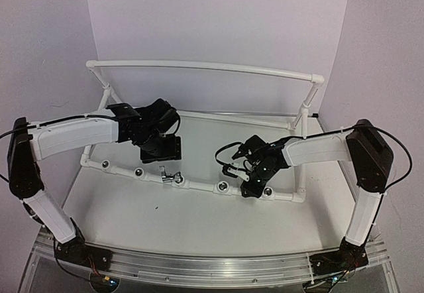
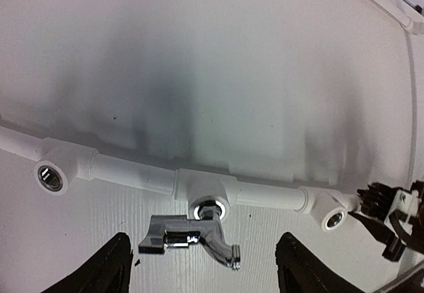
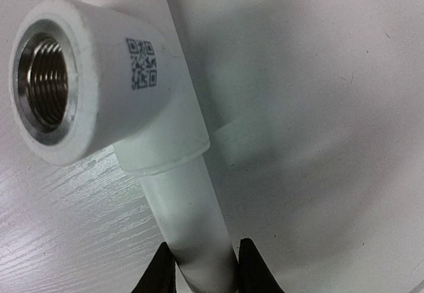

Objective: Install the water faucets

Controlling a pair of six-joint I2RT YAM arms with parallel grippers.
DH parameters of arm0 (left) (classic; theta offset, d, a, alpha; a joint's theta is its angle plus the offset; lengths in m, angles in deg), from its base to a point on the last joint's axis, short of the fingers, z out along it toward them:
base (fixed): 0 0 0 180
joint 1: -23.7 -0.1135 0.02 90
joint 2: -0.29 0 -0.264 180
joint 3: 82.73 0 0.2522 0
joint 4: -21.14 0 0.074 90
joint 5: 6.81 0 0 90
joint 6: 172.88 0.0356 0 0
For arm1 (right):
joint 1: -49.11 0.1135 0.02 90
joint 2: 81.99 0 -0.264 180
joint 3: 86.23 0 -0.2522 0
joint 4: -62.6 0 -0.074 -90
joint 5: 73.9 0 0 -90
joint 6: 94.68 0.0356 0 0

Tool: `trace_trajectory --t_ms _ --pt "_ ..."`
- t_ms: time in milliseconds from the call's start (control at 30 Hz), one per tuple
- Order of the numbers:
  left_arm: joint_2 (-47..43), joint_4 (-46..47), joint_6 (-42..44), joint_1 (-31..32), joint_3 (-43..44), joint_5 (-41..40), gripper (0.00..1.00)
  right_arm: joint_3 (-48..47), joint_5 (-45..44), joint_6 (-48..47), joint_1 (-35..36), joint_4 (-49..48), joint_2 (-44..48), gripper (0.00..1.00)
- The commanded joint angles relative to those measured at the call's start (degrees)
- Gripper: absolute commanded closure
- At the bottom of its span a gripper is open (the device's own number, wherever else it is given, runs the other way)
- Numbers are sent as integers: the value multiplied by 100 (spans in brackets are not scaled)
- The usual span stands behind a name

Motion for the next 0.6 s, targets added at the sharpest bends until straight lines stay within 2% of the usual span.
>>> trace_trajectory --t_ms 0,133,267,433,567 --pt "-877 347 988 8 -326 543 23 183 -331 472 -83 155 -373 73" --pt "-1274 -98 1605 -168 -626 708 17 183 -291 469 -83 154 -375 73" --pt "-1379 -165 1784 -333 -841 1180 21 171 -266 493 -83 157 -380 73" --pt "-1350 -89 1429 -335 -1346 1393 47 180 -285 507 -83 164 -354 73" --pt "-1424 211 1103 -335 -1856 1671 58 207 -291 488 -83 156 -358 74"
